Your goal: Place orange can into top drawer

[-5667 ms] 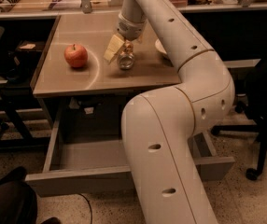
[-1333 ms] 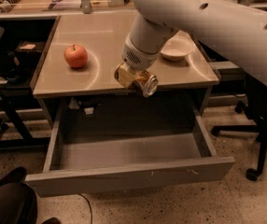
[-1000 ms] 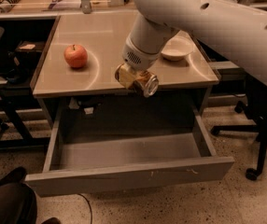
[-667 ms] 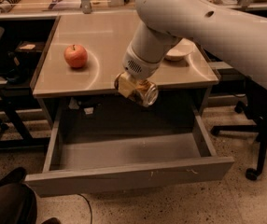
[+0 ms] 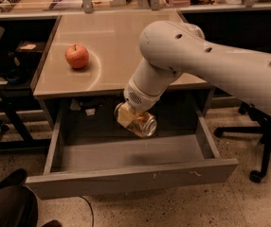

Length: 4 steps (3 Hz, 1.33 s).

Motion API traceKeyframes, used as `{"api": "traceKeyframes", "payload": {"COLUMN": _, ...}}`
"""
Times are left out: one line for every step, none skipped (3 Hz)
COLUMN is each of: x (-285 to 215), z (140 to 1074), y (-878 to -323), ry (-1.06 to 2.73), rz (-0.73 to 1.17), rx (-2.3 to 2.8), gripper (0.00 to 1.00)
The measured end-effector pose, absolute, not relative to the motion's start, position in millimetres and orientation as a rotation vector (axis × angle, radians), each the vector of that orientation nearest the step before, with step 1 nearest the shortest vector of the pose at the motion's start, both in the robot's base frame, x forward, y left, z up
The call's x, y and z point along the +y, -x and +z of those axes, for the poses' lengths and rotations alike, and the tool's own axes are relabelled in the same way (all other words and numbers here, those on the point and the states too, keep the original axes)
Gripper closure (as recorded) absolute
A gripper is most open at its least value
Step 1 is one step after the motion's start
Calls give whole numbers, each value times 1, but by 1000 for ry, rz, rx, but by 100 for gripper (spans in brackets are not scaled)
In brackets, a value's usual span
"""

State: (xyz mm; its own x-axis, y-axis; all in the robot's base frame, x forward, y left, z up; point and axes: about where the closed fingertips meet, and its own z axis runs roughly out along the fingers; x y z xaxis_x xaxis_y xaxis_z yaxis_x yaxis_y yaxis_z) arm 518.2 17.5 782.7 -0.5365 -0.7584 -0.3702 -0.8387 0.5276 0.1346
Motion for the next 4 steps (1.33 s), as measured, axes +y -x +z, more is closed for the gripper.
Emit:
{"api": "traceKeyframes", "payload": {"x": 18, "z": 783, "y": -518, "ry": 1340, "rz": 435, "rx": 2503, "gripper": 100}}
{"api": "traceKeyframes", "payload": {"x": 21, "z": 759, "y": -516, "ry": 1295, "rz": 492, "rx": 2516, "gripper": 100}}
{"api": "traceKeyframes", "payload": {"x": 25, "z": 724, "y": -524, "ry": 1227, "rz": 532, "rx": 2534, "gripper": 100}}
{"api": "traceKeyframes", "payload": {"x": 23, "z": 699, "y": -538, "ry": 1176, "rz": 538, "rx": 2547, "gripper": 100}}
